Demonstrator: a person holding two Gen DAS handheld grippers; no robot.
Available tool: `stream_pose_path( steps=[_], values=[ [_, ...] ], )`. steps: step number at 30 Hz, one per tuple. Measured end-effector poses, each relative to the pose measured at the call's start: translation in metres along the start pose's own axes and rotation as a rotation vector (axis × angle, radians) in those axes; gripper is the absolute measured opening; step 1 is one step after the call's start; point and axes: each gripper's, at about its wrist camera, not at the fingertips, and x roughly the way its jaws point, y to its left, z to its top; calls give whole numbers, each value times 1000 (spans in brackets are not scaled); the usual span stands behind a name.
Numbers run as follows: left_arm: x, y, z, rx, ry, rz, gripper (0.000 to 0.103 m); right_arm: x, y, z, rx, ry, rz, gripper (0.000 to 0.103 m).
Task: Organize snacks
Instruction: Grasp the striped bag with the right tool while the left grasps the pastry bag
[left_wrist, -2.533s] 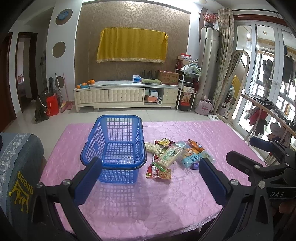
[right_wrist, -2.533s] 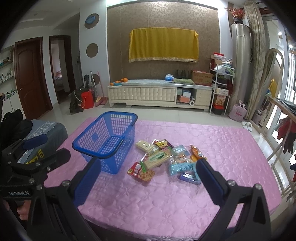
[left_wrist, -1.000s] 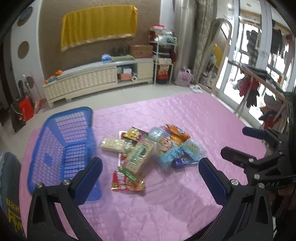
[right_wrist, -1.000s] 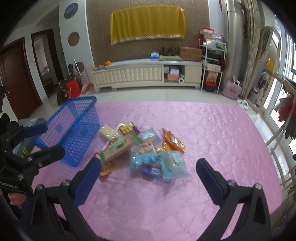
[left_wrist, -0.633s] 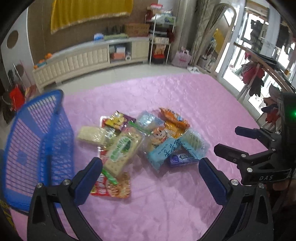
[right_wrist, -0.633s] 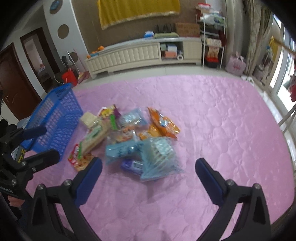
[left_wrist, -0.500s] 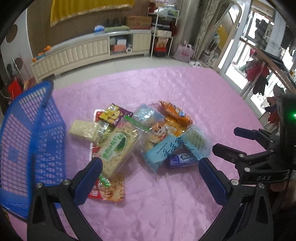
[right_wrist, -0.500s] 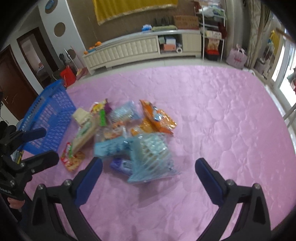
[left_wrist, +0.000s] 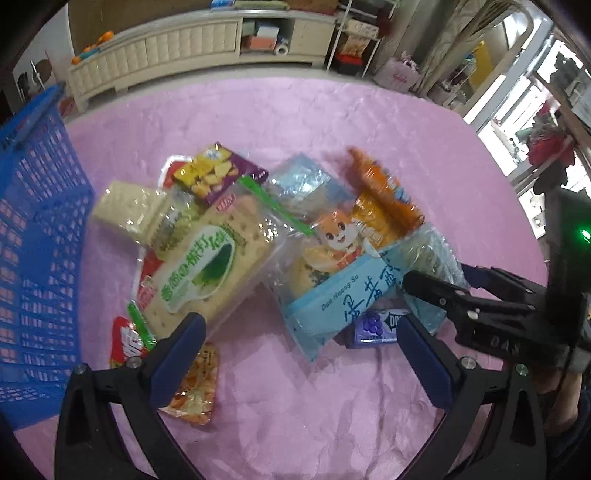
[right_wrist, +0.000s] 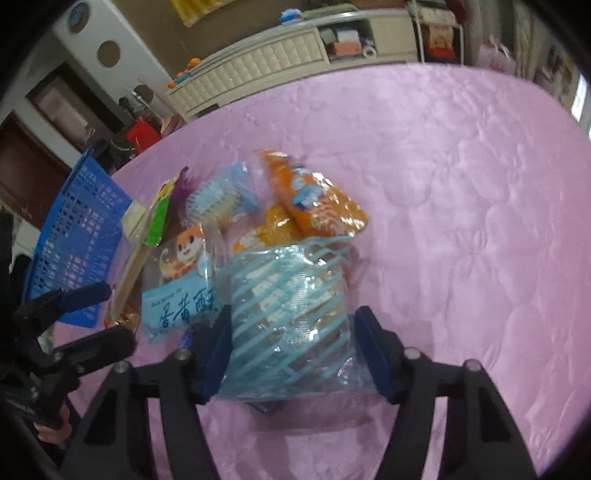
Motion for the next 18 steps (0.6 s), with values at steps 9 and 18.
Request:
stream_pose_path(
  steps=[9, 18],
  values=[
    [13, -15, 12, -22, 14, 35, 103, -24, -21, -9, 45, -92, -51, 62],
    [43, -27, 30, -46, 75, 83, 103, -25, -20, -3, 12, -107, -122, 59]
  ],
)
